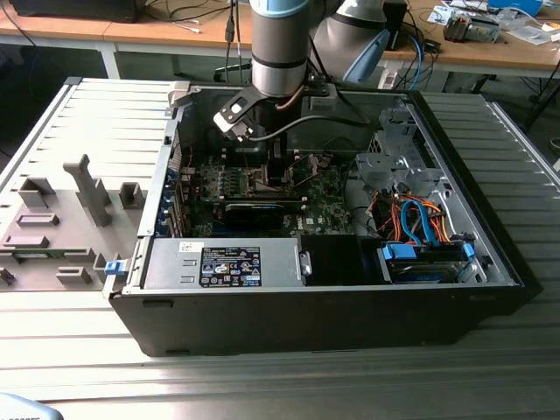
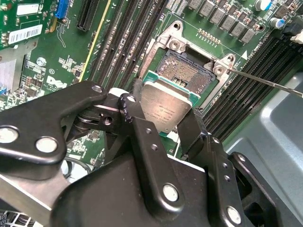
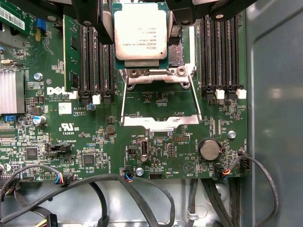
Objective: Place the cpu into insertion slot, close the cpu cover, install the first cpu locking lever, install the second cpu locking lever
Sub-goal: 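Place the cpu into insertion slot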
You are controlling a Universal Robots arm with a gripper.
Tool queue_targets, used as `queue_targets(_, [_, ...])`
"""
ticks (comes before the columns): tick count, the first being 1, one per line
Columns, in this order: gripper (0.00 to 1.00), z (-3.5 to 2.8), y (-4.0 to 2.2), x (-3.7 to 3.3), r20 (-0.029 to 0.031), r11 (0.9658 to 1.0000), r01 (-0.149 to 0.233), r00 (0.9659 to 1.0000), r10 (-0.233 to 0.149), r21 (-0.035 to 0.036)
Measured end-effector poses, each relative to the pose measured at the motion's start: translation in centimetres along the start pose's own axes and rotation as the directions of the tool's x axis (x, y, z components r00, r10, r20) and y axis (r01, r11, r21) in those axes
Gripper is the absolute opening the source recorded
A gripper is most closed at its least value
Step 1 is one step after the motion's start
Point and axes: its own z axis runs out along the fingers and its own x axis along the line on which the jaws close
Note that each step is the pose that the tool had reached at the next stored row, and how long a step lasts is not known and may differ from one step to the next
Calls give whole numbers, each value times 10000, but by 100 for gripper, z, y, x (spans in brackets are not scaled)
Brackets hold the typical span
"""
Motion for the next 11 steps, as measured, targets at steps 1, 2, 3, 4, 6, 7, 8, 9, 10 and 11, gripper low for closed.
queue_targets(1, [55, 4, -1, 2, 1, 10000, -1, 10000, 1, 0])
queue_targets(2, [55, 7, -2, 4, 1, 10000, -1, 10000, 1, 0])
queue_targets(3, [55, 9, -2, 5, 1, 10000, 1, 10000, -1, 0])
queue_targets(4, [55, 12, -3, 13, -1, 10000, 16, 10000, -16, -1])
queue_targets(6, [55, 15, -3, 44, -2, 9999, 108, 9999, -108, 0])
queue_targets(7, [55, 20, -7, 55, -5, 9999, 147, 9999, -147, -3])
queue_targets(8, [55, 28, -15, 59, -4, 9999, 151, 9999, -151, -2])
queue_targets(9, [55, 39, -25, 64, -3, 9999, 146, 9999, -146, -2])
queue_targets(10, [55, 45, -33, 70, -2, 9999, 131, 9999, -131, -2])
queue_targets(11, [55, 51, -41, 77, -2, 9999, 119, 9999, -119, -1])
